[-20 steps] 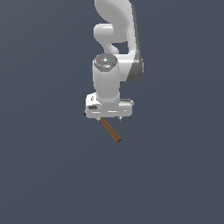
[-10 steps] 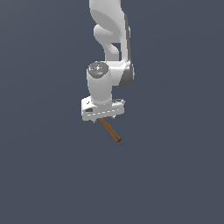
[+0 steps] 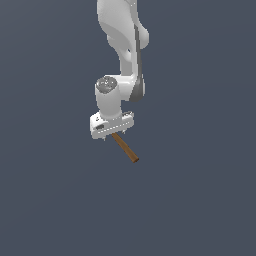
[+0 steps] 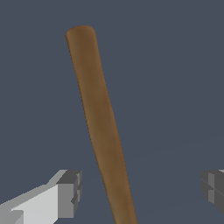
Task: Pick up the object and move it to a goal position.
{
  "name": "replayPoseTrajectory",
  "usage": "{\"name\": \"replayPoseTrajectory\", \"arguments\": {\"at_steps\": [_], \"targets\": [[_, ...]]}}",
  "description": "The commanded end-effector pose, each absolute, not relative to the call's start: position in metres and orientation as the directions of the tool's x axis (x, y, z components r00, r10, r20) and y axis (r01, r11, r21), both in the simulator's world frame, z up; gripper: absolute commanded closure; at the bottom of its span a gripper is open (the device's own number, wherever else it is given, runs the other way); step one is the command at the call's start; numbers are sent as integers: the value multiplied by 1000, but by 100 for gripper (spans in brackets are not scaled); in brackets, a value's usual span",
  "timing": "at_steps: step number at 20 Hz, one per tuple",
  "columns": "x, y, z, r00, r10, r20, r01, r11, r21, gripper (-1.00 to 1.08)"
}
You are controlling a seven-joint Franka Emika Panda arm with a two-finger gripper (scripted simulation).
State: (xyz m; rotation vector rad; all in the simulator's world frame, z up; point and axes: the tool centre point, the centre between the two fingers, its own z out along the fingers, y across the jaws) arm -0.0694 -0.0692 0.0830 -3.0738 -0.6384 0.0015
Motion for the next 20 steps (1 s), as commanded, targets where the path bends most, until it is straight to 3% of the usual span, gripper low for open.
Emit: {"name": "replayPoseTrajectory", "arguments": {"at_steps": [1, 20], "targets": [[-76, -73, 77, 902, 431, 0, 431, -902, -1, -92], [-88, -80, 48, 877, 480, 0, 480, -877, 0, -92]]}}
